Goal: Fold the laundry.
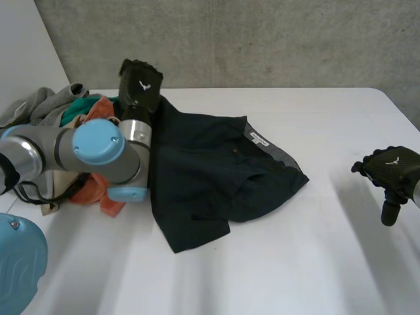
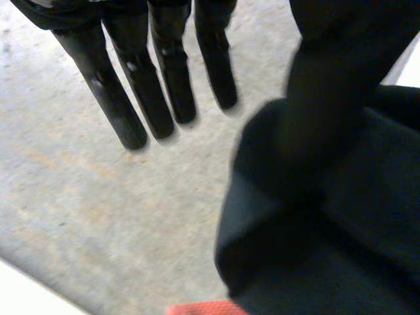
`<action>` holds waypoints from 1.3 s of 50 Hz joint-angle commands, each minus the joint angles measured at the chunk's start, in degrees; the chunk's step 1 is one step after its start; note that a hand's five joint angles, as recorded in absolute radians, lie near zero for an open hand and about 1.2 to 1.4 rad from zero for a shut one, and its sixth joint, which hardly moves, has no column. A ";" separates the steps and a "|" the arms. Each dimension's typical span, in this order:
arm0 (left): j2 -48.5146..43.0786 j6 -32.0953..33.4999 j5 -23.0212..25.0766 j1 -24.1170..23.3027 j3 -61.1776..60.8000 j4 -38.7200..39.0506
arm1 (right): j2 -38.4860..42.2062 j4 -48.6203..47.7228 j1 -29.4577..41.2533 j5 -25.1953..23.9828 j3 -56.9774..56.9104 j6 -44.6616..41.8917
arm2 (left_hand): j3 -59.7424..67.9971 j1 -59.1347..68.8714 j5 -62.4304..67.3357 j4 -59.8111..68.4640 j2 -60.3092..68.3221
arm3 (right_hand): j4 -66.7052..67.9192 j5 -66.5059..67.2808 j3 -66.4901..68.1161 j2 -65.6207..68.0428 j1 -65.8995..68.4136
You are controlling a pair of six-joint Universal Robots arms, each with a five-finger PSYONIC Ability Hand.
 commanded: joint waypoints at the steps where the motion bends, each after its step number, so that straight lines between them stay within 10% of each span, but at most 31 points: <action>1: 1.94 -0.26 1.57 -2.72 -5.28 0.92 | 0.26 -2.15 3.04 -2.69 -0.23 1.41 | -23.92 -19.30 -23.53 -23.77 -23.73 | -0.61 0.72 -0.55 -3.07 -0.88; 20: 38.14 -14.48 -10.91 -9.66 -37.97 -10.13 | 11.94 -11.56 16.22 -14.73 -9.45 8.53 | -24.28 -19.66 -23.89 -24.13 -24.09 | 2.92 4.24 2.97 0.45 2.64; 35: 35.88 -57.47 -8.11 -11.51 -40.80 -42.59 | 22.76 -13.58 19.65 -9.46 -17.11 5.10 | -21.59 -16.97 -21.20 -21.44 -21.40 | 64.93 66.26 64.99 62.47 64.66; 47: 20.67 -57.65 -7.31 -12.04 -31.31 -35.38 | 18.64 -13.66 19.04 -8.58 -11.84 5.45 | -13.19 -8.57 -12.80 -13.05 -13.01 | 64.93 66.26 64.99 62.47 64.66; 51: 17.50 -57.65 -8.10 -13.18 -27.27 -35.03 | 17.23 -13.58 19.04 -7.88 -10.87 5.80 | 16.59 21.21 16.98 16.74 16.78 | 64.93 66.26 64.99 62.47 64.66; 54: 18.02 -57.56 -8.36 -13.44 -26.29 -34.76 | 16.70 -13.49 18.95 -7.09 -10.26 5.98 | 38.73 43.35 39.12 38.88 38.92 | 64.93 66.26 64.99 62.47 64.66; 65: 35.50 -41.32 -8.98 -12.57 -24.01 -36.69 | -2.71 -3.48 17.54 0.38 -11.48 5.89 | 38.95 43.57 39.34 39.09 39.13 | 64.93 66.26 64.99 62.47 64.66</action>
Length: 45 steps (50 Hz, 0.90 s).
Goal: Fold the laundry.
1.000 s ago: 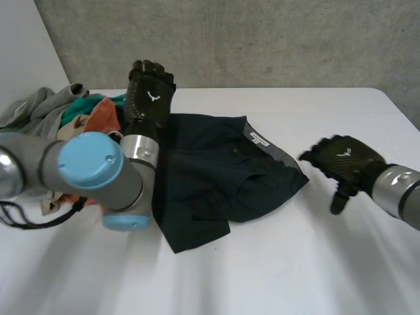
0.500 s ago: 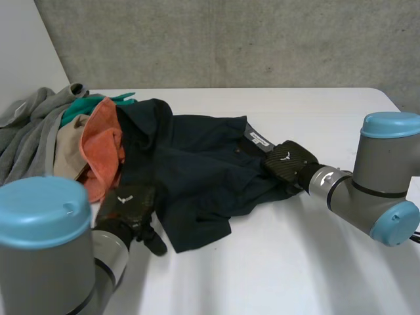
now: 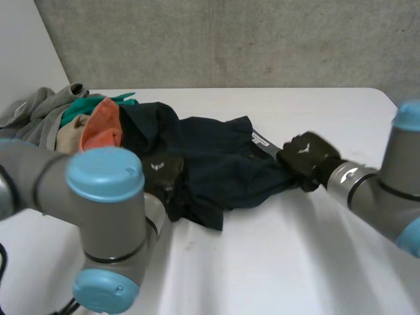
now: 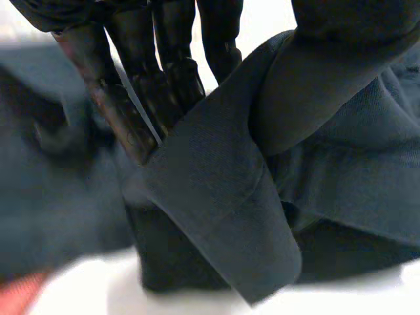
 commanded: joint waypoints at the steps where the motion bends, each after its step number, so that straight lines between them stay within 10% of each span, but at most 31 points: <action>1: 13.07 14.59 0.19 1.01 0.60 -1.04 | -14.44 9.15 -0.94 5.41 -3.07 0.08 | 12.01 13.92 14.33 11.48 11.70 | 11.55 13.77 12.06 12.83 16.61; 14: 21.61 40.96 2.73 1.72 2.71 -2.70 | -22.64 29.53 -0.85 8.58 -13.53 -0.45 | 12.01 13.92 14.33 11.48 11.70 | 11.55 13.77 12.06 12.83 16.61; 31: -3.08 44.76 6.25 3.74 8.50 5.27 | -3.66 30.78 1.70 9.98 -15.56 -0.45 | 12.01 13.92 14.33 11.48 11.70 | 11.55 13.77 12.06 12.83 16.61; 45: -11.70 49.51 16.34 8.31 25.45 42.33 | 4.36 -5.09 2.14 16.55 -29.17 10.08 | 12.01 13.92 14.33 11.48 11.70 | 11.55 13.77 12.06 12.83 16.61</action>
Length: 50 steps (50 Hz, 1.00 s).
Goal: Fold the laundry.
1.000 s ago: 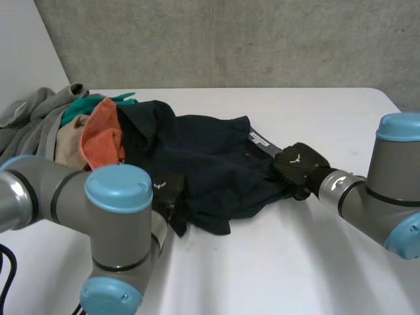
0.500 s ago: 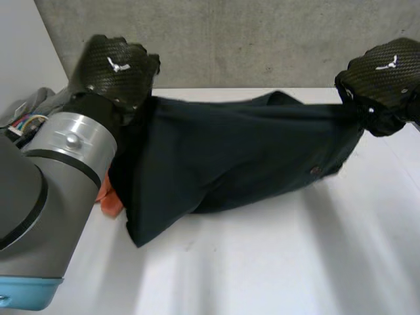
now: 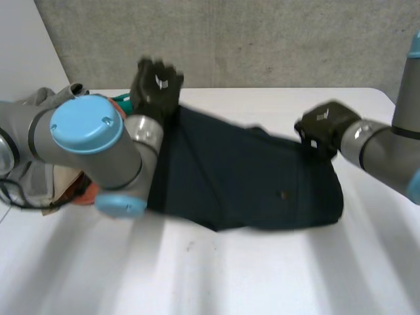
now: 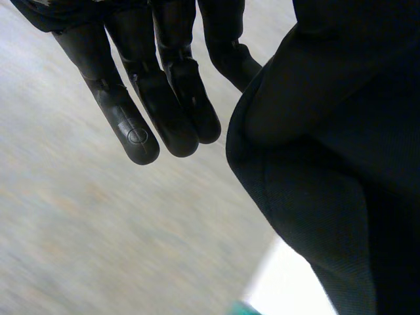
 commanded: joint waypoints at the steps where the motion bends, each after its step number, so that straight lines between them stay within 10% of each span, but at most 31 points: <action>1: -3.12 0.53 8.03 0.76 8.54 21.02 | 0.69 -24.99 0.07 5.41 -8.02 7.57 | 11.70 12.79 12.37 11.38 11.44 | 11.53 13.77 12.06 12.83 16.61; 8: -2.95 -4.20 9.44 1.46 14.09 30.97 | -5.63 -46.03 1.03 3.83 -4.77 9.69 | 11.70 12.79 12.37 11.38 11.44 | 11.53 13.77 12.06 12.83 16.61; 41: 11.28 -8.70 14.37 -1.44 -34.69 17.27 | 0.69 -14.84 1.30 1.20 22.65 7.49 | 11.70 12.79 12.37 11.38 11.44 | 11.53 13.77 12.06 12.83 16.61; 45: 14.10 -8.79 14.37 -2.31 -34.86 11.39 | -2.99 -11.84 -0.63 -2.31 24.50 7.76 | 11.70 12.79 12.37 11.38 11.44 | -41.94 -39.71 -41.42 -40.65 -36.87; 50: 15.85 -8.43 14.28 -3.11 -33.99 6.02 | -6.17 -11.49 -5.73 -6.89 25.55 6.97 | 11.70 12.79 12.37 11.38 11.44 | -52.83 -50.59 -52.31 -51.54 -47.75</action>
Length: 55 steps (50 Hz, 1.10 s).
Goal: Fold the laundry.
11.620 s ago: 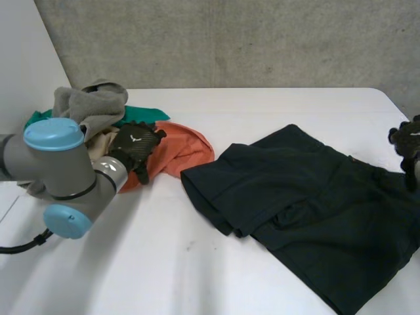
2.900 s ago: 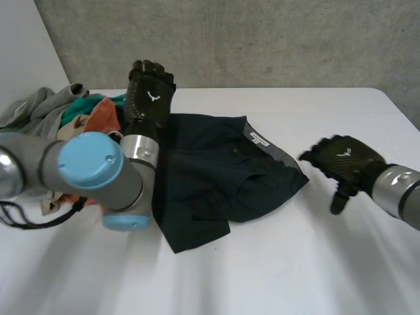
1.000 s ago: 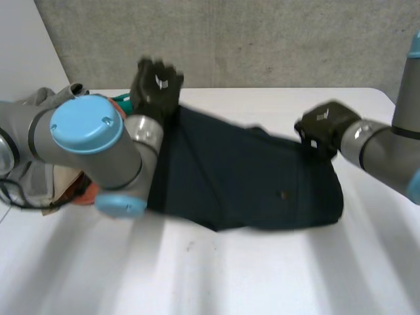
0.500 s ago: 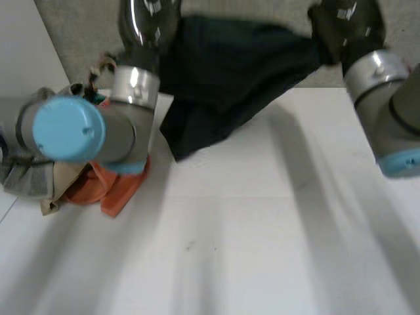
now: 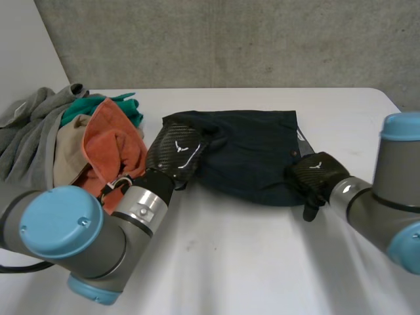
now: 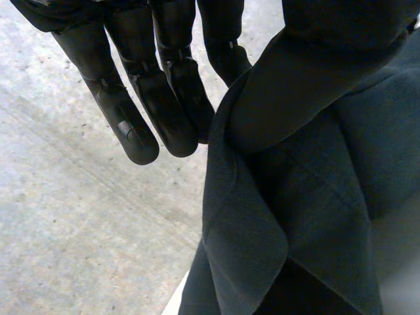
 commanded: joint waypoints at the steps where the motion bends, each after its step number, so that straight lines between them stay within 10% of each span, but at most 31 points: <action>1: 3.01 0.20 -0.09 -0.95 1.22 -7.22 | -4.05 1.21 -5.17 -5.58 1.43 -0.70 | 11.68 12.63 12.02 11.17 11.43 | -7.99 -6.51 -8.11 -7.18 -7.20; 16: 3.27 -0.24 -3.08 -0.59 10.28 -11.09 | 4.12 -3.00 -4.64 -6.72 -0.07 -0.96 | 11.68 12.63 12.02 11.17 11.43 | -3.13 -1.65 -3.25 -2.32 -2.34; 23: 3.01 -0.24 -3.87 -1.12 9.31 -12.93 | 6.14 -8.72 -5.26 -6.37 -0.95 -0.52 | 11.68 12.63 12.02 11.17 11.43 | 56.16 57.64 56.04 56.97 56.94; 33: 6.70 0.38 -3.61 -0.95 3.69 -24.88 | -5.17 -4.16 -5.70 -5.84 3.53 -3.50 | 11.68 12.63 12.02 11.17 11.43 | 56.21 57.69 56.09 57.02 57.00; 47: 14.17 0.03 -1.94 -7.97 -1.15 -58.54 | -22.07 28.89 -8.69 -2.16 14.87 -27.41 | 11.68 12.63 12.02 11.17 11.43 | 56.21 57.69 56.09 57.02 57.00; 55: 12.77 0.47 -1.67 -8.42 1.92 -55.50 | -21.89 26.36 -8.07 -2.24 16.28 -26.98 | 11.68 12.63 12.02 11.17 11.43 | 56.21 57.69 56.09 57.02 57.00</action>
